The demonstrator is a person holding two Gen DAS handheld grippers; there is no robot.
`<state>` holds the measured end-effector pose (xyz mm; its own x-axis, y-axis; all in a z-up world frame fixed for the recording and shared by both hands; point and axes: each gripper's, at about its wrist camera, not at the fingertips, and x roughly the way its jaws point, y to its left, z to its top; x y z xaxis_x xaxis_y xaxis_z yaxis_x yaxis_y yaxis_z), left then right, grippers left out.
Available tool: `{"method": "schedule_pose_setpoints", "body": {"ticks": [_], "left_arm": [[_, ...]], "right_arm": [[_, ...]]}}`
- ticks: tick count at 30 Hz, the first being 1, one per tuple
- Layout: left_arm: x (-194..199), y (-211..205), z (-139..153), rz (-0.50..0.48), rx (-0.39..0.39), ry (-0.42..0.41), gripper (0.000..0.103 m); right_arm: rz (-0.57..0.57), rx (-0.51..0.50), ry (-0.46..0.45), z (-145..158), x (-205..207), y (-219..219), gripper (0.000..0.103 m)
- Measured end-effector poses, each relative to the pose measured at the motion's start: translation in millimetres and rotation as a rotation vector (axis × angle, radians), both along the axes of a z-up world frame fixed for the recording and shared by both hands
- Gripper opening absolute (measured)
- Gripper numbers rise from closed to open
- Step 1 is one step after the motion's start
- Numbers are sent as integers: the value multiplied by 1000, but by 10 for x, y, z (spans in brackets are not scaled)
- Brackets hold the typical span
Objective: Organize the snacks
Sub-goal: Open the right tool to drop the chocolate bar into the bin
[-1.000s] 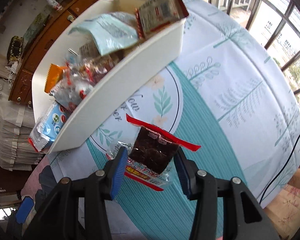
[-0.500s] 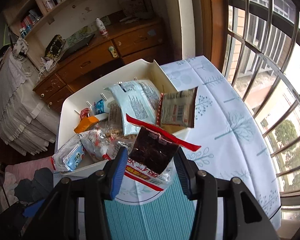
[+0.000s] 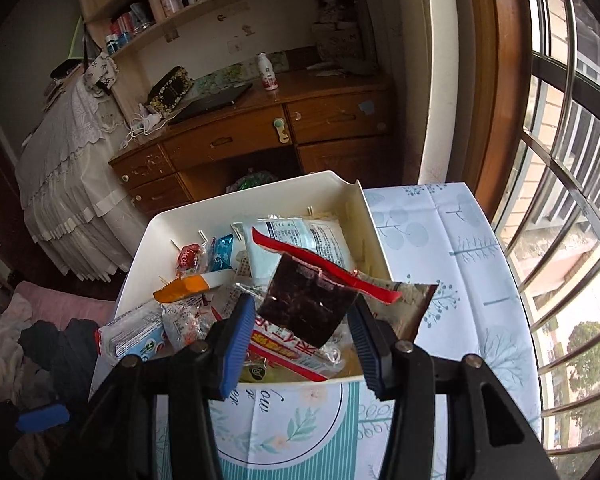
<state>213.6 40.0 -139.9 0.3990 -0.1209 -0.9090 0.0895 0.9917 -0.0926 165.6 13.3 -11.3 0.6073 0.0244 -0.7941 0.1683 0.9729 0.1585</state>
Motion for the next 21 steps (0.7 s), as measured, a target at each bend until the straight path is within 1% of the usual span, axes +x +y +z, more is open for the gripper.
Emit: {"method": "schedule_pose_setpoints", "body": {"ticks": [4, 7, 8, 10, 11, 12, 15, 17, 19, 21], "left_arm": [[-74, 51, 143, 27, 0, -36, 79], [-59, 39, 222, 24, 10, -51, 79], [-65, 29, 255, 19, 8, -59, 79], [-93, 2, 318, 2, 2, -76, 79], [-102, -19, 344, -10, 4, -82, 79], [-113, -37, 365, -19, 6, -88, 79], [-181, -58, 459, -45, 10, -114, 79], [-267, -45, 534, -67, -1, -140, 79], [-362, -20, 600, -76, -11, -158, 79], [-480, 19, 688, -81, -24, -178, 79]], "right_arm": [[18, -8, -21, -8, 105, -42, 51], [13, -14, 15, -33, 202, -77, 53], [11, -3, 30, -41, 226, -95, 56], [2, 15, 40, -25, 235, -125, 71], [2, 15, 34, -1, 221, -128, 73], [3, 12, 27, 26, 202, -126, 76], [-4, 10, 15, 128, 88, -121, 77], [-1, 15, 14, 195, -12, -112, 80], [-3, 1, 10, 271, -161, -86, 86], [-8, -13, 10, 354, -343, -51, 88]]}}
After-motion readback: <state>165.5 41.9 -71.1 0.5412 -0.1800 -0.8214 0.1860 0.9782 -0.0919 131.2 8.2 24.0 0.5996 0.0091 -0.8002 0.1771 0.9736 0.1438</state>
